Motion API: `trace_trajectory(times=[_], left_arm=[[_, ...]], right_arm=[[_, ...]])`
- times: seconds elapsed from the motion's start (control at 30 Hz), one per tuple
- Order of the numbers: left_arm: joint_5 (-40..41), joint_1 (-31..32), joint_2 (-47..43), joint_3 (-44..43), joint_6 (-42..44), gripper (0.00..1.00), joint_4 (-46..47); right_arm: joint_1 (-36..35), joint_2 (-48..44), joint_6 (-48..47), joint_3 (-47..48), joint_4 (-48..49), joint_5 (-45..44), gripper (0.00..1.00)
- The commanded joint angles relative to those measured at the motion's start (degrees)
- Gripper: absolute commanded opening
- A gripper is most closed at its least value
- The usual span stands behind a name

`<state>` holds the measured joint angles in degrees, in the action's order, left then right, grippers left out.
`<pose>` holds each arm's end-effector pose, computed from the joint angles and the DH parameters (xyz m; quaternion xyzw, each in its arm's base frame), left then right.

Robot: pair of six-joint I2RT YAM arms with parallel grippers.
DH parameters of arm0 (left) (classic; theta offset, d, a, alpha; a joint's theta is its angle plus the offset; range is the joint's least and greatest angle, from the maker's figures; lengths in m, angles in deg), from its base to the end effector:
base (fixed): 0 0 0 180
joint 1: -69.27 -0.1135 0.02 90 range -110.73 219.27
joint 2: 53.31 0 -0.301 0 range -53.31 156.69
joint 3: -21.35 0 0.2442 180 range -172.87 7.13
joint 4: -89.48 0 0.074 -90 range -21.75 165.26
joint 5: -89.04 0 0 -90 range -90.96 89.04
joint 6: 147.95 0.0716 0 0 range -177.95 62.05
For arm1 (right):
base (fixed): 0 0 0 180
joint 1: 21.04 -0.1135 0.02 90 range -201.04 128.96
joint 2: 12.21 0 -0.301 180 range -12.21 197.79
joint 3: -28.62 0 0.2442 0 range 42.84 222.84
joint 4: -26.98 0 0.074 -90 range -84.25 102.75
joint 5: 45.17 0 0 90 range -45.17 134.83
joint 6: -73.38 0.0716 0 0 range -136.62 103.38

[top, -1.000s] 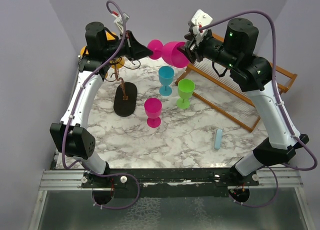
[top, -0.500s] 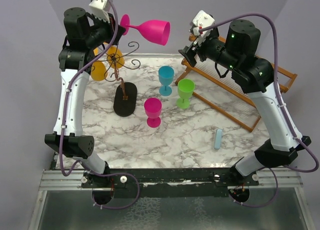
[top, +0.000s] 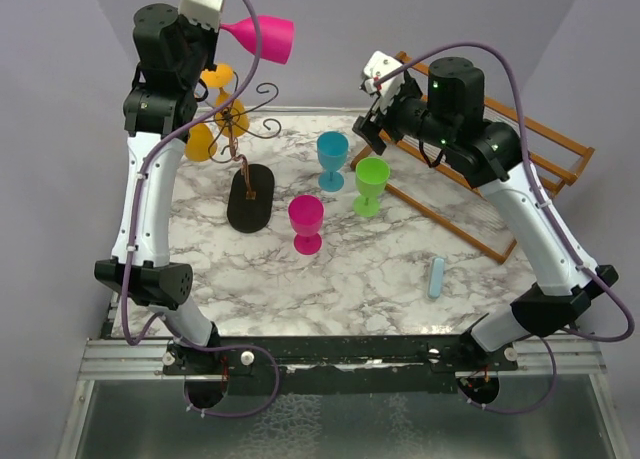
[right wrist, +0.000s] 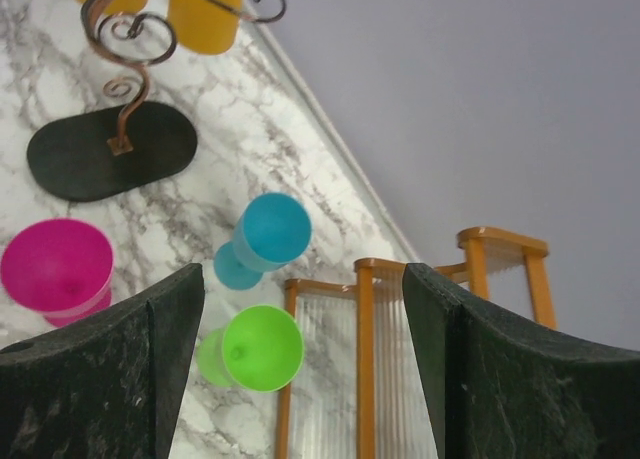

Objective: Place the wine glass upside down on the wine glass rack

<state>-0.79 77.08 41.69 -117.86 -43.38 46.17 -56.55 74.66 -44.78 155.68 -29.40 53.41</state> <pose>0.3635 -0.0496 0.5859 0.1351 0.6884 0.0431 0.7113 0.2617 0.1999 0.5313 -0.4588 0.6537 0.0981 0.5937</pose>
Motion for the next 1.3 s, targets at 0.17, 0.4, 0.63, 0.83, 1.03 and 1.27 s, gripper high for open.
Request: trace_trajectory(times=[0.17, 0.4, 0.63, 0.83, 1.03, 1.27], left_arm=[[15.42, 3.83, 4.33, -0.8, 22.5, 0.0, 10.0], [15.74, 6.16, 6.25, 3.71, 34.49, 0.0, 14.7], [14.26, 9.06, 6.48, 10.04, 44.43, 0.0, 14.73], [15.42, 10.94, 5.67, 14.1, 49.56, 0.0, 13.73], [15.97, 12.11, 5.3, 14.75, 51.14, 0.0, 11.22], [16.87, 12.83, 4.3, 15.75, 51.34, 0.0, 8.0]], right_arm=[[0.3, 1.21, 1.65, -2.49, -0.83, 12.16, 0.81], [0.25, 1.05, 0.61, -2.48, -1.59, 12.49, 0.82], [0.26, 0.18, -0.35, -3.92, -1.84, 13.63, 0.82], [0.35, -0.75, -0.71, -5.05, -1.95, 14.69, 0.83], [0.68, -1.25, -0.78, -5.48, -1.97, 15.18, 0.83], [1.55, -2.23, -0.45, -6.07, -1.71, 16.72, 0.83]])
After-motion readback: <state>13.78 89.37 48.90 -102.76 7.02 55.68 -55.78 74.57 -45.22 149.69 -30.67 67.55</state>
